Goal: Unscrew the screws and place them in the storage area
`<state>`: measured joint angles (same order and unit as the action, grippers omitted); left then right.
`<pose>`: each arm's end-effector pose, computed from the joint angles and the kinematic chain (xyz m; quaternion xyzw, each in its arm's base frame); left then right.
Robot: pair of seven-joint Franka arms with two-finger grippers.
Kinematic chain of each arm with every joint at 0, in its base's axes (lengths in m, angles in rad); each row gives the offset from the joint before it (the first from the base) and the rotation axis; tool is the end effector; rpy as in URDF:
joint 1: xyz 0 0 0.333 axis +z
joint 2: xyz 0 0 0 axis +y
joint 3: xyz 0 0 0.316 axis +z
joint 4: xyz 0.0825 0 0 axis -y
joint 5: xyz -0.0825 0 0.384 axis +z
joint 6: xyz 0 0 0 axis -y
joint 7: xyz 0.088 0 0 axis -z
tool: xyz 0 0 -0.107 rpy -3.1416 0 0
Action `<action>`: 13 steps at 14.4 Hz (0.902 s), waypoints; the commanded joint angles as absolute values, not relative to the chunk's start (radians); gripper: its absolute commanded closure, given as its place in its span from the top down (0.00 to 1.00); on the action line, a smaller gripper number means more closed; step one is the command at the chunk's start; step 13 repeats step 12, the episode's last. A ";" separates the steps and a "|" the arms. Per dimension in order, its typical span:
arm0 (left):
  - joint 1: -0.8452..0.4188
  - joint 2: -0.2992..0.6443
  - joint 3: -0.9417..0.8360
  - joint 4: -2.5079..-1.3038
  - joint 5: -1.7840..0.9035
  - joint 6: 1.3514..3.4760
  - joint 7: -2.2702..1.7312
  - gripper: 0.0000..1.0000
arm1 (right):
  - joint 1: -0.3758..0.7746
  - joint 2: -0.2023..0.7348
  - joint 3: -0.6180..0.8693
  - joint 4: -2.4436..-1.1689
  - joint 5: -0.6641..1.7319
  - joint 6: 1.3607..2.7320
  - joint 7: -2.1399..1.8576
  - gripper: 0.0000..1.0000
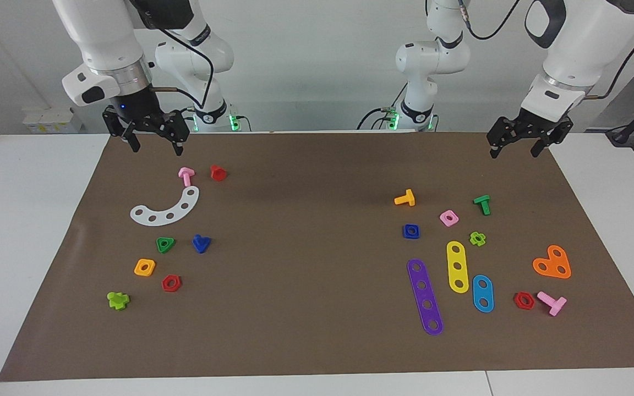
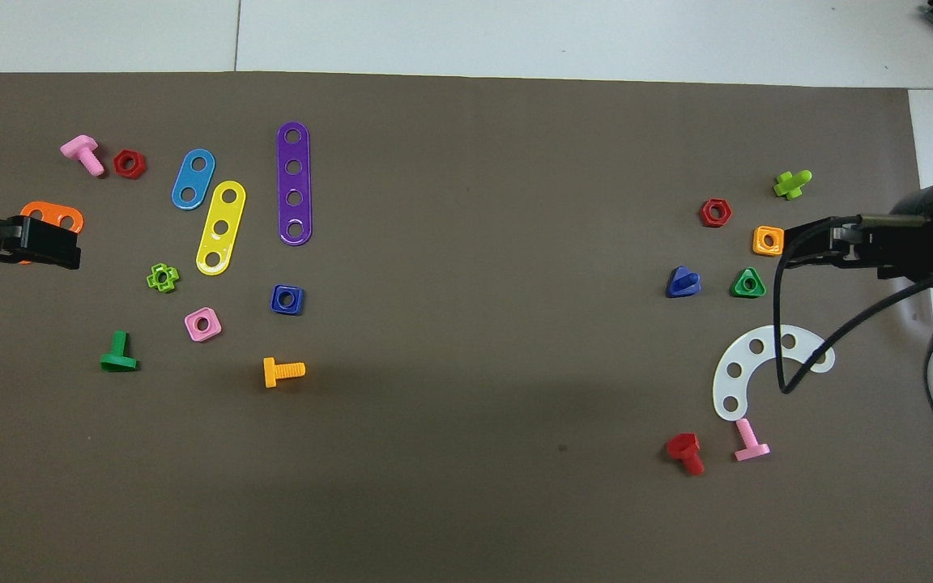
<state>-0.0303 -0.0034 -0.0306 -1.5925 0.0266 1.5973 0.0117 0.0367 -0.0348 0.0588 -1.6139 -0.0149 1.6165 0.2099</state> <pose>0.5549 -0.0311 0.6185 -0.9992 0.0366 -0.0044 0.0132 0.5457 0.0513 0.6273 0.9982 -0.0570 0.0197 0.0055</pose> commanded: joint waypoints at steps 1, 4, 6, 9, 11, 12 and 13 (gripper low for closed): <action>-0.028 -0.026 -0.032 -1.618 0.048 1.598 0.003 1.00 | 0.026 -0.084 0.060 -1.677 0.014 1.623 0.157 1.00; -0.028 -0.026 -0.032 -1.618 0.048 1.598 0.003 1.00 | 0.023 -0.084 0.058 -1.680 0.014 1.626 0.103 1.00; -0.028 -0.026 -0.032 -1.618 0.048 1.598 0.003 1.00 | 0.021 -0.084 0.058 -1.680 0.014 1.626 0.101 1.00; -0.028 -0.026 -0.032 -1.618 0.048 1.598 0.003 1.00 | 0.023 -0.084 0.058 -1.680 0.014 1.626 0.112 1.00; -0.028 -0.026 -0.032 -1.618 0.048 1.598 0.002 1.00 | 0.023 -0.084 0.058 -1.680 0.014 1.626 0.113 1.00; -0.028 -0.026 -0.032 -1.618 0.048 1.598 0.002 1.00 | 0.023 -0.084 0.058 -1.680 0.014 1.628 0.115 1.00; -0.028 -0.026 -0.032 -1.618 0.048 1.598 0.002 1.00 | 0.023 -0.084 0.058 -1.680 0.014 1.628 0.115 1.00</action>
